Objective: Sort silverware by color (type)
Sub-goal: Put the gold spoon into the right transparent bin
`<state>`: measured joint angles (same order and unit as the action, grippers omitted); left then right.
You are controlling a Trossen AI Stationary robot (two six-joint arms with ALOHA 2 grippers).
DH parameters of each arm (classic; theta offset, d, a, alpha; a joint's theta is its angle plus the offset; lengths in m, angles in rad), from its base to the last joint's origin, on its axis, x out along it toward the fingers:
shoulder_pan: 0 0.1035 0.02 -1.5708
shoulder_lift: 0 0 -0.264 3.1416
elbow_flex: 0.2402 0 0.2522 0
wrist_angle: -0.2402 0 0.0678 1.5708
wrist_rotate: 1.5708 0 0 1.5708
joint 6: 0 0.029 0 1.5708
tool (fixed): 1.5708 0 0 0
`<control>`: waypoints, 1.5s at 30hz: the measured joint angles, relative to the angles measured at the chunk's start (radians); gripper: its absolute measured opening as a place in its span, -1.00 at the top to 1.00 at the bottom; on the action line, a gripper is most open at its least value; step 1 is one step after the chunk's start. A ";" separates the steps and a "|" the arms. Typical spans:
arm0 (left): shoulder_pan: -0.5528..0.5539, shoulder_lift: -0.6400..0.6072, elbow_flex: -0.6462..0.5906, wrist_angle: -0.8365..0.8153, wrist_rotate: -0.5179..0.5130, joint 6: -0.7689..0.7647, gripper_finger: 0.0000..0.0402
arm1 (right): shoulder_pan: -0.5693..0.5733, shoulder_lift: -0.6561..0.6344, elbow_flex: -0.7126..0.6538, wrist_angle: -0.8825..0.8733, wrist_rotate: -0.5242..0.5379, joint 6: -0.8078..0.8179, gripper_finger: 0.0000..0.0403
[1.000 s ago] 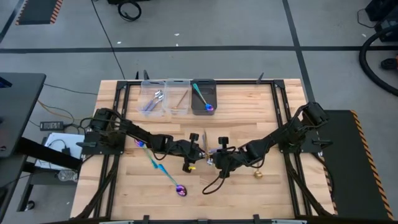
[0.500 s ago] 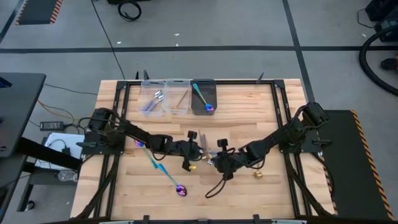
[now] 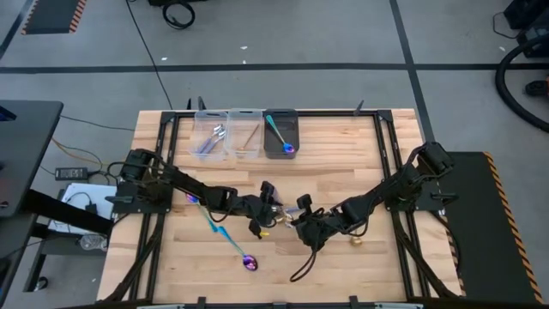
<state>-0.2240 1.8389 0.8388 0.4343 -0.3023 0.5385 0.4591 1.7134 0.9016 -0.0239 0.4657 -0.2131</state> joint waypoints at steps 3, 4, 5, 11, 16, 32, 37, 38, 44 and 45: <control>0.009 0.000 0.000 0.006 0.000 0.020 0.15 | 0.000 0.000 0.000 0.029 0.016 -0.004 0.96; 0.010 0.000 0.000 0.001 -0.002 0.028 0.16 | 0.000 0.000 0.000 0.042 0.017 -0.005 0.96; 0.010 0.000 0.000 -0.007 -0.004 0.042 0.18 | 0.000 0.000 0.000 0.051 0.019 -0.006 0.96; 0.009 -0.001 0.000 -0.028 -0.046 0.063 0.41 | 0.010 0.000 0.000 0.069 0.051 -0.023 0.96; 0.014 -0.001 0.000 -0.031 -0.065 0.066 0.68 | 0.009 0.000 0.000 0.081 0.048 -0.025 0.96; 0.005 0.000 0.000 -0.048 -0.148 0.147 0.89 | 0.020 -0.005 0.000 0.092 0.049 0.157 0.15; -0.018 0.000 0.000 -0.065 -0.232 0.176 0.89 | 0.032 -0.006 0.000 -0.003 0.114 0.239 -0.08; -0.023 0.000 0.000 -0.064 -0.251 0.185 0.89 | 0.033 -0.006 0.000 -0.014 0.120 0.254 -0.11; -0.036 -0.056 -0.015 -0.113 -0.325 0.230 0.89 | 0.032 -0.006 0.000 -0.030 0.133 0.296 -0.19; -0.035 -0.077 -0.024 -0.122 -0.329 0.231 0.89 | 0.032 -0.006 0.000 -0.030 0.140 0.296 -0.19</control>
<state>-0.2592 1.7616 0.8151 0.3120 -0.6310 0.7699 0.4915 1.7073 0.9016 -0.0542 0.6060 0.0834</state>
